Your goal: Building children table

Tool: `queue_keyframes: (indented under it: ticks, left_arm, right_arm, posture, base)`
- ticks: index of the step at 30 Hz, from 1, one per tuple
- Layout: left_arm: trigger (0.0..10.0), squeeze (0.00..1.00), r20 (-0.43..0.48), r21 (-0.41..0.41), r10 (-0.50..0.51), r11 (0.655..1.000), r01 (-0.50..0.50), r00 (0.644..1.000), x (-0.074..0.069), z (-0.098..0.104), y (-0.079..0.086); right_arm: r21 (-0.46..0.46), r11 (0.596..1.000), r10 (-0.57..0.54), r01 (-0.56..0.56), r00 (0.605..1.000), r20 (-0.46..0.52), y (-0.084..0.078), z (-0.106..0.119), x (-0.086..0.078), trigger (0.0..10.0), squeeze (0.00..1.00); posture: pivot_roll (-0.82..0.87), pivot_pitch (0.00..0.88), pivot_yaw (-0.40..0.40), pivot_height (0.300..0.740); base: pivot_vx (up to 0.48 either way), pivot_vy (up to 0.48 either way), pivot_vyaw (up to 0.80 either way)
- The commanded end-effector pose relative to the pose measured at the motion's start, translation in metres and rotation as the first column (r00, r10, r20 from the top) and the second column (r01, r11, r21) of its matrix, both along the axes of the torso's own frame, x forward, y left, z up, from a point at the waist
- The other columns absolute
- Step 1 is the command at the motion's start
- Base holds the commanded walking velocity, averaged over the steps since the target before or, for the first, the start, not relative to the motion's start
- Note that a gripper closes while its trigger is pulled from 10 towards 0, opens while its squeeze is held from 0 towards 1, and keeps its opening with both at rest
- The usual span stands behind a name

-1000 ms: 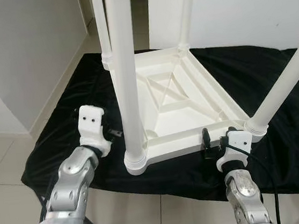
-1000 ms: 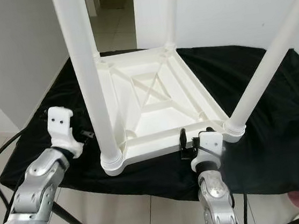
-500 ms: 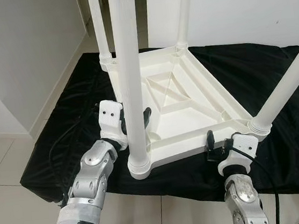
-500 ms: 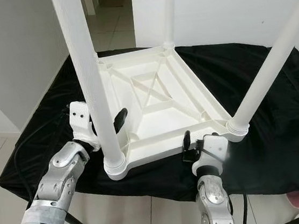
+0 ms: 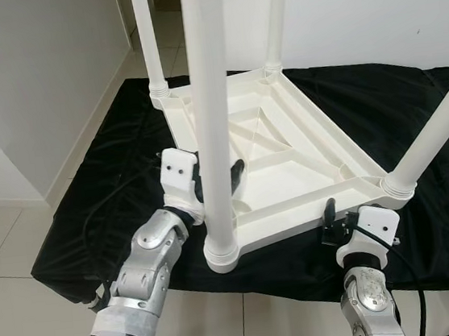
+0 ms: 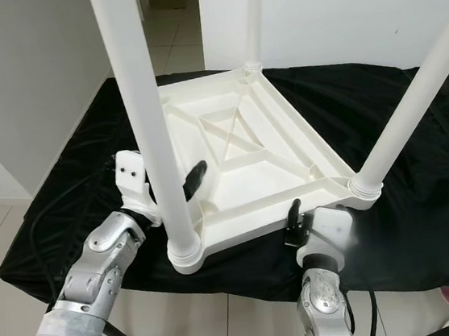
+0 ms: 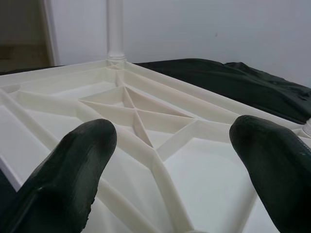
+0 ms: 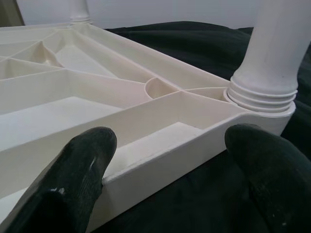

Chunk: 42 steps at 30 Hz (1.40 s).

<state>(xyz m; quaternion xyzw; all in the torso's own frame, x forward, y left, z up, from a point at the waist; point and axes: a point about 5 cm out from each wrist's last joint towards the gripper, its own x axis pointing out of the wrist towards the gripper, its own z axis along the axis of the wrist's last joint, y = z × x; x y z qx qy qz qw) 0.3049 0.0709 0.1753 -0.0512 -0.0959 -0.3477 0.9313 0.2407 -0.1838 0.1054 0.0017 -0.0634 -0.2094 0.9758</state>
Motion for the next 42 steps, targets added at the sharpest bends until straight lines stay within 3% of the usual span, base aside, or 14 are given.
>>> queue_keyframes:
  ticks: [1,9,13,18,23,26,30,42]
  left_arm:
    - [10.0,0.0,0.031,0.05,-0.28,0.959,0.278,0.959,-0.014,-0.001,-0.012]
    - [10.0,0.0,0.039,0.053,-0.311,0.95,0.308,0.95,-0.019,0.003,-0.017]
    - [10.0,0.0,0.035,0.058,-0.357,0.933,0.355,0.933,-0.028,0.005,-0.021]
    - [10.0,0.0,0.034,0.062,-0.381,0.924,0.378,0.924,-0.033,0.006,-0.023]
    - [10.0,0.0,0.037,0.056,-0.41,0.911,0.408,0.911,-0.039,0.01,-0.029]
    - [10.0,0.0,0.039,0.046,-0.426,0.904,0.424,0.904,-0.042,0.013,-0.031]
    - [10.0,0.0,0.033,0.026,-0.495,0.869,0.494,0.868,-0.054,0.019,-0.041]
    - [10.0,0.0,0.033,0.002,-0.546,0.838,0.546,0.837,-0.062,0.024,-0.052]
  right_arm:
    - [0.042,0.999,-0.032,0.034,0.998,-0.057,-0.004,-0.011,-0.002,10.0,0.0]
    - [0.196,0.98,-0.005,0.023,0.996,-0.09,-0.003,-0.019,0.01,10.0,0.0]
    - [0.284,0.959,0.032,0.001,0.993,-0.113,-0.006,-0.019,0.029,10.0,0.0]
    - [0.334,0.942,0.073,-0.032,0.991,-0.111,-0.008,-0.016,0.04,10.0,0.0]
    - [0.377,0.918,0.184,-0.125,0.975,-0.124,-0.003,-0.015,0.055,10.0,0.0]
    - [0.367,0.917,0.216,-0.155,0.968,-0.13,-0.002,-0.014,0.061,10.0,0.0]
    - [0.302,0.917,0.312,-0.262,0.941,-0.131,0.001,-0.004,0.081,10.0,0.0]
    - [0.253,0.919,0.342,-0.303,0.931,-0.128,0.005,0.003,0.099,10.0,0.0]
  posture:
    - [-0.07,0.037,0.045,0.74]
    - [-0.06,0.04,0.047,0.74]
    - [-0.05,0.045,0.041,0.74]
    - [-0.05,0.046,0.04,0.74]
    - [-0.05,0.047,0.033,0.74]
    - [-0.05,0.046,0.032,0.74]
    - [-0.06,0.041,0.037,0.74]
    - [-0.05,0.035,0.035,0.74]
  base:
    - [0.0,0.0,0.0]
    - [0.0,0.0,0.0]
    - [0.0,0.0,0.0]
    - [0.0,0.0,0.0]
    - [0.0,0.0,0.0]
    - [0.0,0.0,0.0]
    - [0.0,0.0,0.0]
    - [0.0,0.0,0.0]
